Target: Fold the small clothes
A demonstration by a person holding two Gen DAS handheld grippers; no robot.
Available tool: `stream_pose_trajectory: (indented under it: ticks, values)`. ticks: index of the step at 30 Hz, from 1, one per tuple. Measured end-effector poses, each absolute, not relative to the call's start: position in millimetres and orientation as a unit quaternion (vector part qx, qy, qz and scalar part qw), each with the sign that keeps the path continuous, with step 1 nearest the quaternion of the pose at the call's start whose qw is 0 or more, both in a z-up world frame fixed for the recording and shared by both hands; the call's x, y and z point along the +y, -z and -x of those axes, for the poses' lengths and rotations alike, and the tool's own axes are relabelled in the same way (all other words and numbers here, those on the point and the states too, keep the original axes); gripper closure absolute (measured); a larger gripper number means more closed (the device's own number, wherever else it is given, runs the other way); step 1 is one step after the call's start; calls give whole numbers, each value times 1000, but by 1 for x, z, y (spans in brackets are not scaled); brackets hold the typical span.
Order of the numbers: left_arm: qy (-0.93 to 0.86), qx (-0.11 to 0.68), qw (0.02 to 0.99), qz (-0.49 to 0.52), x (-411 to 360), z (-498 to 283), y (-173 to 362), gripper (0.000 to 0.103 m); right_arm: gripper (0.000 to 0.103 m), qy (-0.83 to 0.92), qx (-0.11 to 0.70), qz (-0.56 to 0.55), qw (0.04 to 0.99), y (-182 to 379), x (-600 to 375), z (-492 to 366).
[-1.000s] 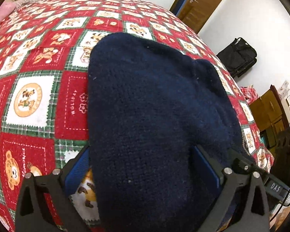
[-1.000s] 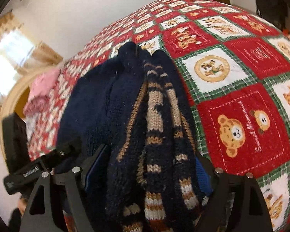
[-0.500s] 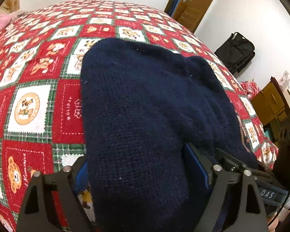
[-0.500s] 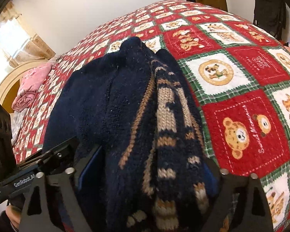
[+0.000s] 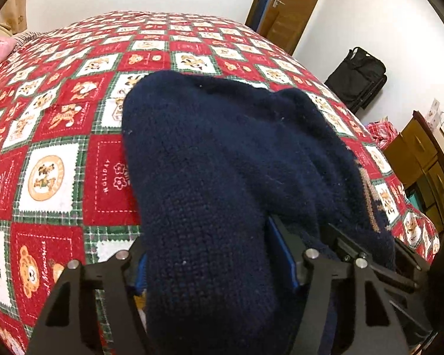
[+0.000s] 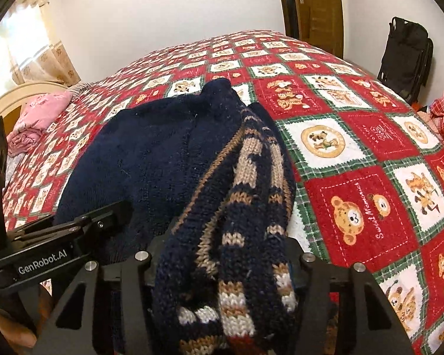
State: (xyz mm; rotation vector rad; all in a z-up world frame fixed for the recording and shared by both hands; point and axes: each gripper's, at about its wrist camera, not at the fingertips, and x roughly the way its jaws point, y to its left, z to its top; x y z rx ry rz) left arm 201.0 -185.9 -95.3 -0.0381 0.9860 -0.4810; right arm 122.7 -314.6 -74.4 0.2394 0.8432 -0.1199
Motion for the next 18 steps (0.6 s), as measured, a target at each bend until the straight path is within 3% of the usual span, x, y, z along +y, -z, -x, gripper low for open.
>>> stream_pose_trajectory:
  ticks: [8, 14, 18]
  values:
    - [224, 466, 856, 18, -188, -198, 96, 35, 47, 60, 402, -120, 906, 76, -313, -119]
    - [227, 451, 863, 5, -187, -194, 87, 56, 59, 83, 393, -56, 914, 64, -293, -112]
    - [235, 453, 859, 20, -180, -196, 85, 61, 61, 84, 387, -67, 916, 58, -291, -105]
